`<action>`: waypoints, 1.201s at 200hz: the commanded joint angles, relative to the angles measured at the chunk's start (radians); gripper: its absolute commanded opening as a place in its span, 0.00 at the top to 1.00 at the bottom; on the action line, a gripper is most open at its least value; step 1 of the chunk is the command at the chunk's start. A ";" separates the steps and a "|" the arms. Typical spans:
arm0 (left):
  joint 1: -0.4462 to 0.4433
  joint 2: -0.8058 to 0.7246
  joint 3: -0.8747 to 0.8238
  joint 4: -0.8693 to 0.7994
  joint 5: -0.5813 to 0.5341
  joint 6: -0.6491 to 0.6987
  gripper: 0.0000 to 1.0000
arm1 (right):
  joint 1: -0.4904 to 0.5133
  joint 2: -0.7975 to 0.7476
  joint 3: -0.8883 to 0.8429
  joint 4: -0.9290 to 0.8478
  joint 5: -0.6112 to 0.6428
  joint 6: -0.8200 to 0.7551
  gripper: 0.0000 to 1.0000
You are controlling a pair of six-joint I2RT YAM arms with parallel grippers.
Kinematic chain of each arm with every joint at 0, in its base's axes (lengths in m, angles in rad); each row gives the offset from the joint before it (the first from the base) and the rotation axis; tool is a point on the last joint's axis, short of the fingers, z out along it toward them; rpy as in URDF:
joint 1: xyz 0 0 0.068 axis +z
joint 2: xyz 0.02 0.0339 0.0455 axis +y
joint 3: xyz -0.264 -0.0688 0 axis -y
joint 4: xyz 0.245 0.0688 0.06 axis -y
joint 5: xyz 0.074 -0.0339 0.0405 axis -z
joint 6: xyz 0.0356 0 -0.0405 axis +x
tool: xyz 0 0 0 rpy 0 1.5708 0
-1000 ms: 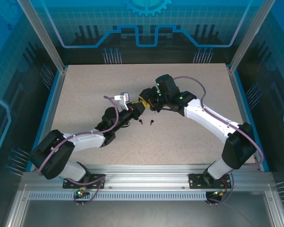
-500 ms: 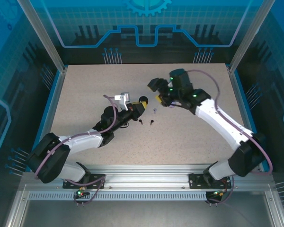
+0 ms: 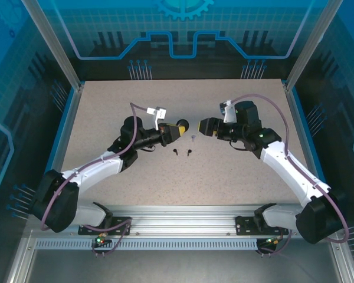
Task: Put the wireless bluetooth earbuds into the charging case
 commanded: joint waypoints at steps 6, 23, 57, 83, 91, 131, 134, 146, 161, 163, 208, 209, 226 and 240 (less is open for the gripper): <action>0.006 -0.027 0.046 -0.078 0.121 0.042 1.00 | 0.007 -0.023 -0.017 0.113 -0.161 -0.141 0.28; 0.006 -0.027 0.055 -0.093 0.135 0.044 1.00 | 0.017 -0.018 -0.015 0.126 -0.182 -0.149 0.28; 0.006 -0.025 0.066 -0.102 0.143 0.042 1.00 | 0.040 0.014 -0.006 0.148 -0.201 -0.149 0.29; 0.005 -0.026 0.071 -0.103 0.143 0.042 1.00 | 0.060 0.042 0.004 0.151 -0.196 -0.151 0.30; 0.006 -0.027 0.072 -0.103 0.143 0.042 1.00 | 0.064 0.051 0.004 0.151 -0.195 -0.152 0.31; 0.005 -0.035 0.076 -0.097 0.156 0.036 1.00 | 0.043 0.081 -0.020 0.159 -0.148 -0.150 0.37; 0.005 -0.036 0.078 -0.097 0.158 0.035 1.00 | 0.038 0.083 -0.023 0.163 -0.147 -0.148 0.37; 0.006 -0.041 0.079 -0.096 0.166 0.032 1.00 | 0.015 0.092 -0.036 0.177 -0.140 -0.134 0.39; 0.003 -0.047 0.079 -0.096 0.172 0.031 1.00 | -0.011 0.108 -0.042 0.187 -0.140 -0.121 0.41; 0.004 -0.048 0.080 -0.097 0.172 0.030 1.00 | -0.014 0.110 -0.043 0.189 -0.140 -0.121 0.41; 0.001 -0.059 0.075 -0.100 0.168 0.033 1.00 | -0.043 0.107 -0.040 0.166 -0.155 -0.123 0.44; 0.000 -0.059 0.075 -0.099 0.168 0.034 1.00 | -0.043 0.105 -0.041 0.166 -0.156 -0.122 0.44; 0.000 -0.056 0.072 -0.094 0.168 0.031 1.00 | -0.046 0.064 -0.054 0.157 -0.176 -0.128 0.44; 0.000 -0.054 0.068 -0.087 0.171 0.027 1.00 | -0.048 0.034 -0.063 0.163 -0.225 -0.141 0.45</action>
